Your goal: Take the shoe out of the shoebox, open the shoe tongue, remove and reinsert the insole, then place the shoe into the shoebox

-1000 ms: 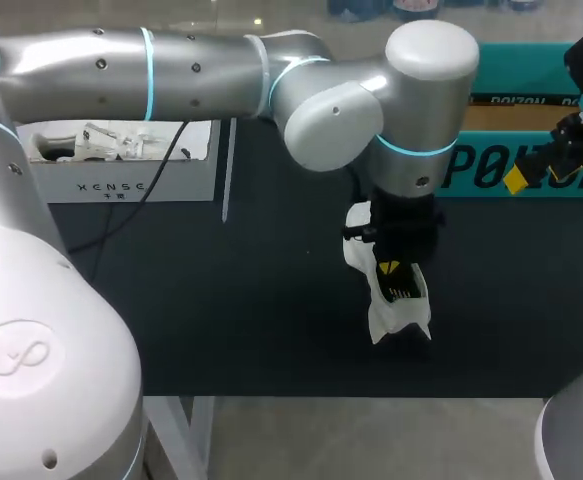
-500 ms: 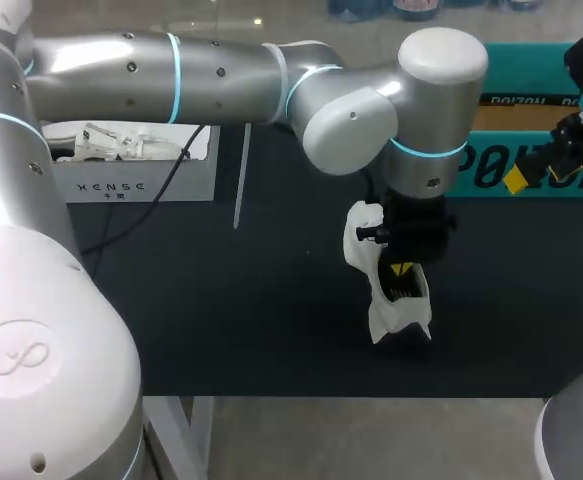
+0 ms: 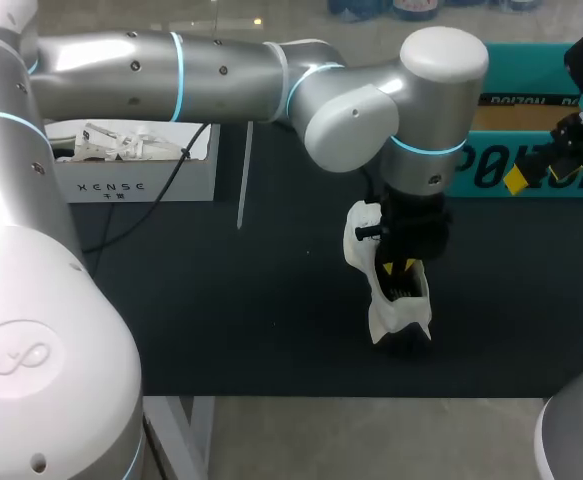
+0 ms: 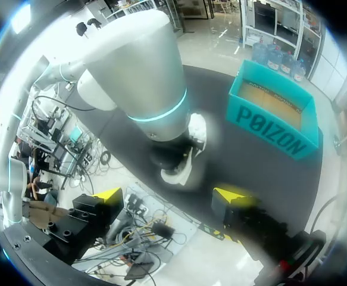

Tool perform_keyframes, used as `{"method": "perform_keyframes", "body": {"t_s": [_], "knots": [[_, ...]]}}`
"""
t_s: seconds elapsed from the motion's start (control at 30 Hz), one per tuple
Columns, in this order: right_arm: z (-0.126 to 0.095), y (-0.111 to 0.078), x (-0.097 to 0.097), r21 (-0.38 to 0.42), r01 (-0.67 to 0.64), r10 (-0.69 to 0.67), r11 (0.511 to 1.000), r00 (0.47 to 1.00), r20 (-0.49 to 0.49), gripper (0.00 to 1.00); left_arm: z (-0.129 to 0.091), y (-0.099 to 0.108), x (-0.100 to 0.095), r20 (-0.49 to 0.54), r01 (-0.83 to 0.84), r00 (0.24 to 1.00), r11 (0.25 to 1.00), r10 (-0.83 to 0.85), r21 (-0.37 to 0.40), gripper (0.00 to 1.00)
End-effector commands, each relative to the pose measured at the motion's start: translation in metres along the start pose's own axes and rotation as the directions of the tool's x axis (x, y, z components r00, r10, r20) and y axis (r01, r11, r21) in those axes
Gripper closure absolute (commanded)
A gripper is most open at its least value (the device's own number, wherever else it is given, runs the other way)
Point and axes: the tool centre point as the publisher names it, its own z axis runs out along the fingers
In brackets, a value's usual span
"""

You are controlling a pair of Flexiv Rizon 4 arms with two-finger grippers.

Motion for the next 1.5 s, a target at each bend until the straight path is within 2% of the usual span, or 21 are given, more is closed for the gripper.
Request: {"method": "perform_keyframes", "body": {"t_s": [0.03,0.4,0.77,1.2,1.5], "knots": [[0.001,0.003,0.000,0.006,-0.002,0.002,1.000,1.000,-0.001,0.00,0.005,-0.002,0.007,0.007,-0.002,1.000,1.000,0.002,0.009,0.00],[0.001,0.003,0.000,0.006,-0.002,0.002,1.000,1.000,-0.001,0.00,0.016,-0.009,0.009,0.010,-0.006,1.000,0.999,0.005,0.049,0.00],[0.001,0.003,0.000,0.006,-0.002,0.002,1.000,1.000,-0.001,0.00,0.012,-0.007,0.012,0.017,0.003,1.000,0.999,-0.003,0.049,0.00],[0.001,0.003,0.000,0.006,-0.002,0.002,1.000,1.000,-0.001,0.00,-0.034,0.003,0.014,0.047,0.016,0.999,1.000,-0.015,-0.020,0.00],[0.001,0.003,0.000,0.006,-0.002,0.002,1.000,1.000,-0.001,0.00,-0.064,0.022,0.029,0.056,0.067,0.996,0.994,-0.063,-0.081,0.00]]}}
